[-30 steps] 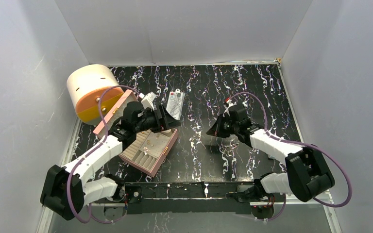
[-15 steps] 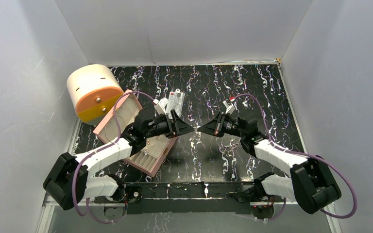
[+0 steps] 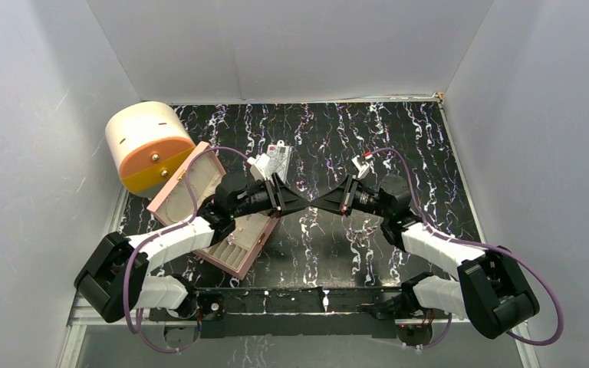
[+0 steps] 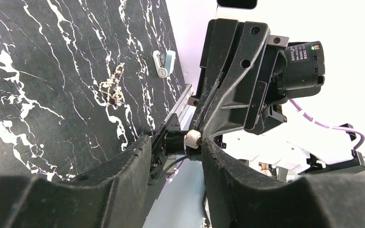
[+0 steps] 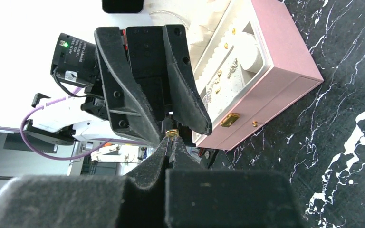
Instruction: Organize the mixed jewelry
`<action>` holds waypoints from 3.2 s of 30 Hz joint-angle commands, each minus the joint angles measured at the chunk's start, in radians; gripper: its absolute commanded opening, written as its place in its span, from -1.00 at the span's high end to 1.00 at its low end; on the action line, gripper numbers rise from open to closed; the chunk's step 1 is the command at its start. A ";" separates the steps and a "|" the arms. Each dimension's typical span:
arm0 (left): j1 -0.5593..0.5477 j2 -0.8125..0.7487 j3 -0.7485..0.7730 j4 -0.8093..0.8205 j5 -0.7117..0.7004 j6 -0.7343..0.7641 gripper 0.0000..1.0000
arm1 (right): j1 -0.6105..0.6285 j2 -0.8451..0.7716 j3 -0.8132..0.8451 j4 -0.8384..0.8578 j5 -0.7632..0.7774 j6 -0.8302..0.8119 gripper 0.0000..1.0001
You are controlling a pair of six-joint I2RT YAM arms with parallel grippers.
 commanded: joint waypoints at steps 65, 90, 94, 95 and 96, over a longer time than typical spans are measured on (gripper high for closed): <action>-0.006 -0.008 0.025 0.043 0.031 0.001 0.85 | -0.006 -0.139 0.002 -0.092 0.060 -0.037 0.13; 0.074 -0.143 0.390 -1.283 -0.323 0.574 0.81 | -0.009 -0.172 0.025 -0.420 0.182 -0.205 0.09; 0.091 -0.121 0.421 -1.391 -0.387 0.628 0.81 | -0.008 -0.156 0.042 -0.436 0.183 -0.225 0.10; 0.097 -0.112 0.426 -1.411 -0.398 0.642 0.81 | -0.008 -0.153 0.047 -0.439 0.184 -0.229 0.10; 0.105 -0.102 0.429 -1.431 -0.405 0.655 0.81 | -0.007 -0.150 0.050 -0.443 0.187 -0.233 0.10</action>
